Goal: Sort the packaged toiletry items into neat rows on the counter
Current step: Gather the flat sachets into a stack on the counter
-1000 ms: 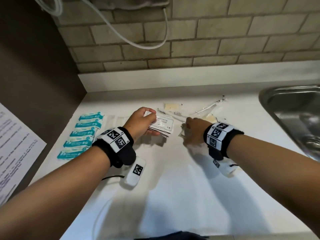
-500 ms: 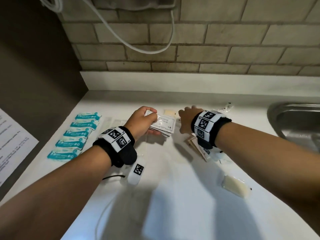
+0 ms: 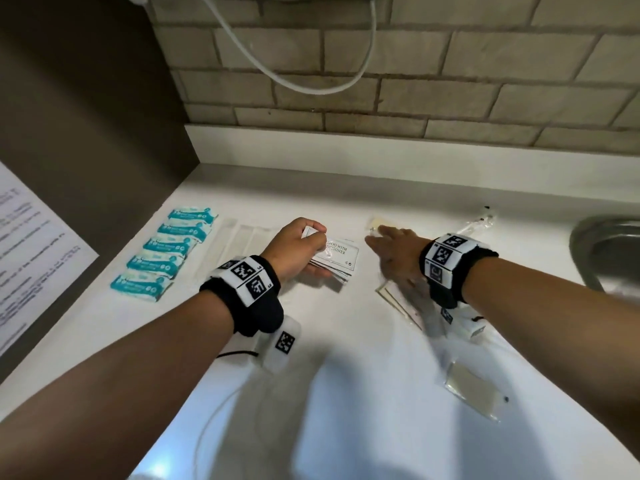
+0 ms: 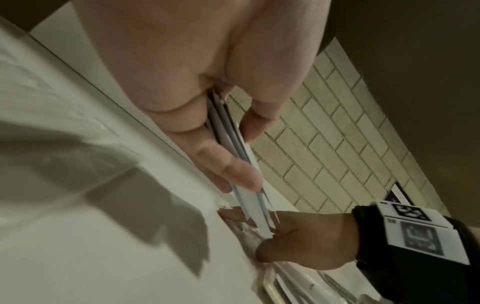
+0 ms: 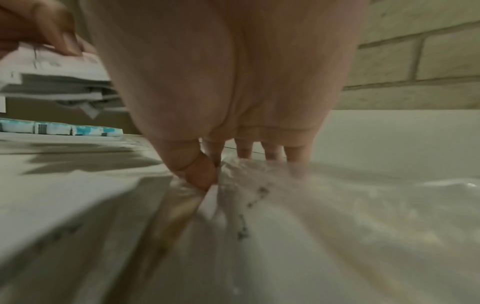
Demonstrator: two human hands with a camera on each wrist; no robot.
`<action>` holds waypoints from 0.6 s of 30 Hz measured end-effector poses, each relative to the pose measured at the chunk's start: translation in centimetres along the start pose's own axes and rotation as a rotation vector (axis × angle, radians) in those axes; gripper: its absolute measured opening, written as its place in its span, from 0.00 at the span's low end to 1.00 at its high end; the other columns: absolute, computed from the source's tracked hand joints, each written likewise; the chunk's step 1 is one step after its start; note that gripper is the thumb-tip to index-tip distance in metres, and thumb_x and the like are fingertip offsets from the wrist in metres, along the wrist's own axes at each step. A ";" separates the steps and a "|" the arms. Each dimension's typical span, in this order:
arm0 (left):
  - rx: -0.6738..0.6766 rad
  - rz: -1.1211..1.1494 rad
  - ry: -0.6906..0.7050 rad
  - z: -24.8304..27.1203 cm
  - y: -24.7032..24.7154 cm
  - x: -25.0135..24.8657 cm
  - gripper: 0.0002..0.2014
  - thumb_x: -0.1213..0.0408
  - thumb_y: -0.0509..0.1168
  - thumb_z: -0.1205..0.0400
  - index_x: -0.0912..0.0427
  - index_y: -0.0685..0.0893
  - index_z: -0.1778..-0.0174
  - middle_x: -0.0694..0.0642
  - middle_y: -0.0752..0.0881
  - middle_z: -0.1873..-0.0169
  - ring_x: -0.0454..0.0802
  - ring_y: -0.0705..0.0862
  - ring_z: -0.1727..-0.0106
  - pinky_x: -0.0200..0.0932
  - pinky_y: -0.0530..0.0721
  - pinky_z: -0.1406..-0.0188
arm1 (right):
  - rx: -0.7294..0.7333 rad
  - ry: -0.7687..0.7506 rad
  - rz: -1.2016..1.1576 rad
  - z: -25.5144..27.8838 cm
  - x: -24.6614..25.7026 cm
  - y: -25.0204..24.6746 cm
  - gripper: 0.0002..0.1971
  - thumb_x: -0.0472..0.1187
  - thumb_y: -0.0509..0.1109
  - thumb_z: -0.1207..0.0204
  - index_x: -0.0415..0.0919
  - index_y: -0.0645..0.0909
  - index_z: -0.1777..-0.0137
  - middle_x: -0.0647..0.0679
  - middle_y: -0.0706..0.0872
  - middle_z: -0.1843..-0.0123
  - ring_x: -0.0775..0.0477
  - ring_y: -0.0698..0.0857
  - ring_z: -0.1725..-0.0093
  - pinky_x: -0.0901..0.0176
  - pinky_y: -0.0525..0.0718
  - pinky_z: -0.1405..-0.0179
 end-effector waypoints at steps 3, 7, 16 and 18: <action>0.038 -0.022 -0.006 0.3 1.7 0.2 0.11 0.72 0.59 0.23 0.53 0.79 0.49 0.66 0.86 0.52 0.68 0.88 0.65 0.71 0.86 0.54 | 0.018 -0.003 0.034 1.7 -1.7 0.7 0.29 0.40 0.64 0.19 0.36 0.62 0.19 0.39 0.61 0.18 0.37 0.58 0.19 0.40 0.63 0.22; 0.086 -0.063 0.000 1.0 3.4 0.3 0.11 0.73 0.58 0.22 0.53 0.78 0.49 0.64 0.86 0.53 0.67 0.89 0.65 0.64 0.88 0.59 | -0.014 0.025 0.024 3.1 -3.1 1.6 0.33 0.60 0.44 0.26 0.56 0.56 0.19 0.43 0.60 0.15 0.32 0.56 0.18 0.34 0.59 0.21; 0.221 -0.069 0.073 2.8 5.0 1.1 0.20 0.78 0.56 0.22 0.48 0.75 0.42 0.64 0.83 0.52 0.61 0.85 0.59 0.61 0.89 0.57 | -0.086 -0.103 -0.556 7.3 2.7 -1.1 0.36 0.52 0.74 0.28 0.46 0.64 0.22 0.49 0.85 0.42 0.45 0.83 0.44 0.55 0.80 0.45; 0.258 -0.107 0.091 3.5 5.1 1.7 0.22 0.80 0.56 0.22 0.50 0.74 0.40 0.61 0.85 0.53 0.58 0.87 0.60 0.60 0.89 0.59 | -0.088 -0.106 -0.472 7.4 3.6 -0.6 0.24 0.52 0.75 0.28 0.44 0.72 0.37 0.50 0.84 0.53 0.46 0.83 0.53 0.56 0.80 0.57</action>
Point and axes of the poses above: each hand's wrist, its own z-axis away from the middle knuckle, its own y-axis out of the palm, x = y × z, the point moved 7 cm from there along -z, towards the middle knuckle
